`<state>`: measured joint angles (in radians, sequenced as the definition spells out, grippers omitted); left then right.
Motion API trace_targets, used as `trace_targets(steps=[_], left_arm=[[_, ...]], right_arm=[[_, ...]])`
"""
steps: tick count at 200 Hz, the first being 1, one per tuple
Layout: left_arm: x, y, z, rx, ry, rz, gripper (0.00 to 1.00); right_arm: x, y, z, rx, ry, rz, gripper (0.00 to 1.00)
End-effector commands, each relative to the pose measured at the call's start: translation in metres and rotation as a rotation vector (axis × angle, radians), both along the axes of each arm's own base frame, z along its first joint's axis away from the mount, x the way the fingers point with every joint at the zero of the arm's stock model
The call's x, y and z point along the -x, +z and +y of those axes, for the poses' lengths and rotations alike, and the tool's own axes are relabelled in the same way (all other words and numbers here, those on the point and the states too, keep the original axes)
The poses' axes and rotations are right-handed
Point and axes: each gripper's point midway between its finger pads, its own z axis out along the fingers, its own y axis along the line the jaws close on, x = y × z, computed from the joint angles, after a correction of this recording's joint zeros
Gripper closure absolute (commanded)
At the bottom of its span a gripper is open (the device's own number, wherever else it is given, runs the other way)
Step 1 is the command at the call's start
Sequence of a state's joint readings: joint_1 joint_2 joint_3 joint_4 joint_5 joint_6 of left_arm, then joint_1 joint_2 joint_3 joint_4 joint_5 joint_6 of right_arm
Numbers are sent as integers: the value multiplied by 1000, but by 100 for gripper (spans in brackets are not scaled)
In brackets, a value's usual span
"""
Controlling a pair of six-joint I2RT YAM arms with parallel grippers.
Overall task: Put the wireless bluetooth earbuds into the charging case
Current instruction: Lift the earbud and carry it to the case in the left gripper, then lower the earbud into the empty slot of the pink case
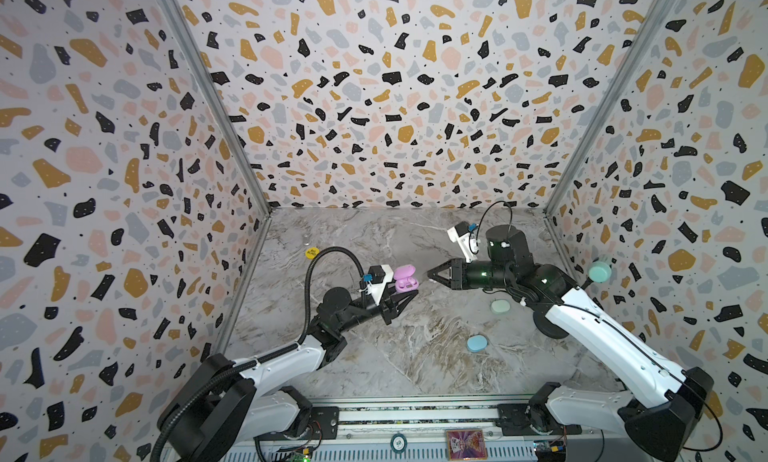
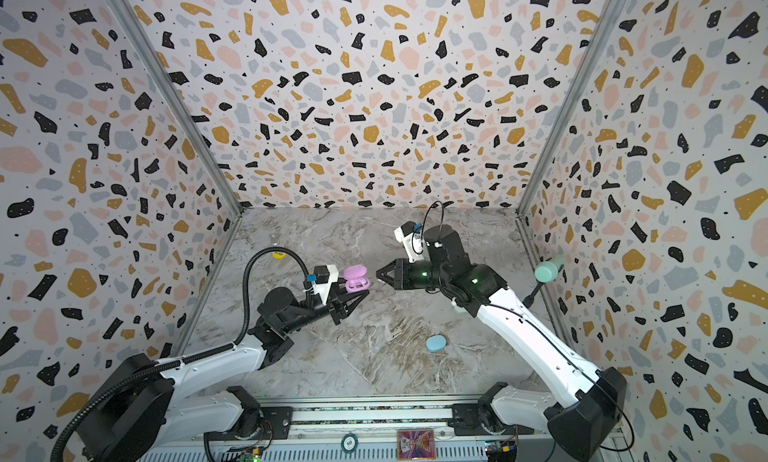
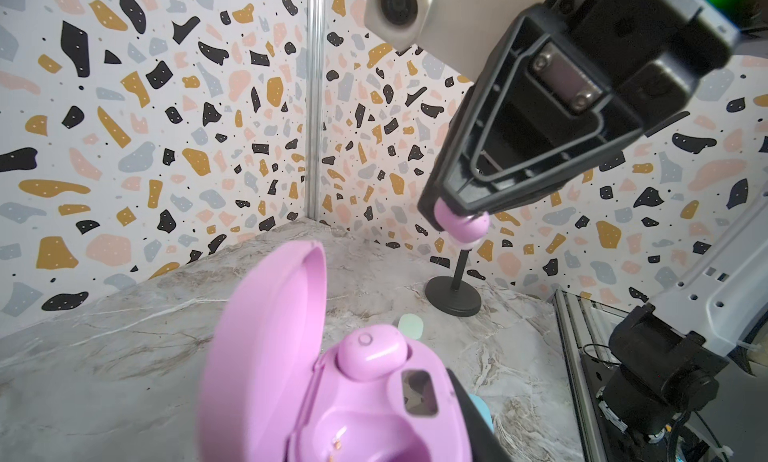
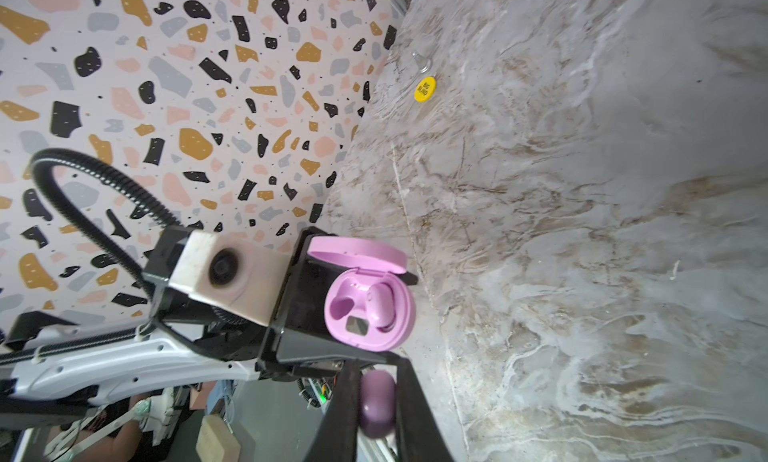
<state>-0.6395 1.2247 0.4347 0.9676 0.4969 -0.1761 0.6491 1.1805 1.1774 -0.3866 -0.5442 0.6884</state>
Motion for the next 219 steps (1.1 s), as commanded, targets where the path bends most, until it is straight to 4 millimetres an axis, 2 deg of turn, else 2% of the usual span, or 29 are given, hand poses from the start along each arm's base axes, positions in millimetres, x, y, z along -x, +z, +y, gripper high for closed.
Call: trace_targets(steps=[1, 70, 136, 219], left_arm=[[3, 30, -8, 40, -26, -125, 68], [10, 40, -20, 63, -65, -163, 69], [21, 54, -25, 101, -90, -179, 69], [24, 66, -27, 125, -98, -195, 69]], right_arm=[[10, 28, 4, -140, 27, -20, 85], [26, 43, 25, -252, 73, -78, 84], [23, 37, 35, -260, 92, -71, 83], [28, 27, 40, -249, 102, -57, 83]])
